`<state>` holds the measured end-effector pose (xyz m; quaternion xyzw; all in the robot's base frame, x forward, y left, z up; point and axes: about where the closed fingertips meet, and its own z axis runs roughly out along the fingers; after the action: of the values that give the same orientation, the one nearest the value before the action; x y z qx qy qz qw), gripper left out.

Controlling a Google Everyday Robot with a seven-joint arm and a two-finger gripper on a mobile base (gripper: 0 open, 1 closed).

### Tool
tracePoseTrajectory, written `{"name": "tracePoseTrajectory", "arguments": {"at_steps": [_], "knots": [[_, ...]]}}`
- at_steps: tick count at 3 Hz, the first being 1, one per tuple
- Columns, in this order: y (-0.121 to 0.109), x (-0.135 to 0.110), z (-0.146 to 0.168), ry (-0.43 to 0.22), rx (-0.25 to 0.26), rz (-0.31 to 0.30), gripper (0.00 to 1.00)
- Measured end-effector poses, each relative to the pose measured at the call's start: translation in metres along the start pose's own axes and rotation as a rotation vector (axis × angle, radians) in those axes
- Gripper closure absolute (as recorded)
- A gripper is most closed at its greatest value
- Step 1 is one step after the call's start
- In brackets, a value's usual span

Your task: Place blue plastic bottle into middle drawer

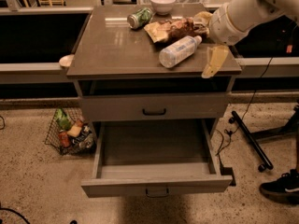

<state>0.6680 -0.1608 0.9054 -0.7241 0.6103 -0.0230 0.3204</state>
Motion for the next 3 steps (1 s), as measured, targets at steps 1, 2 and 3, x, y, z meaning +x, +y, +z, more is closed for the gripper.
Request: {"name": "tracePoseTrajectory", "arguments": {"at_steps": [1, 2, 3], "knots": [[-0.021, 0.012, 0.020, -0.054, 0.013, 0.012, 0.00], [-0.037, 0.023, 0.036, -0.114, 0.030, 0.059, 0.00], [-0.047, 0.022, 0.053, -0.154, 0.025, 0.082, 0.00]]}}
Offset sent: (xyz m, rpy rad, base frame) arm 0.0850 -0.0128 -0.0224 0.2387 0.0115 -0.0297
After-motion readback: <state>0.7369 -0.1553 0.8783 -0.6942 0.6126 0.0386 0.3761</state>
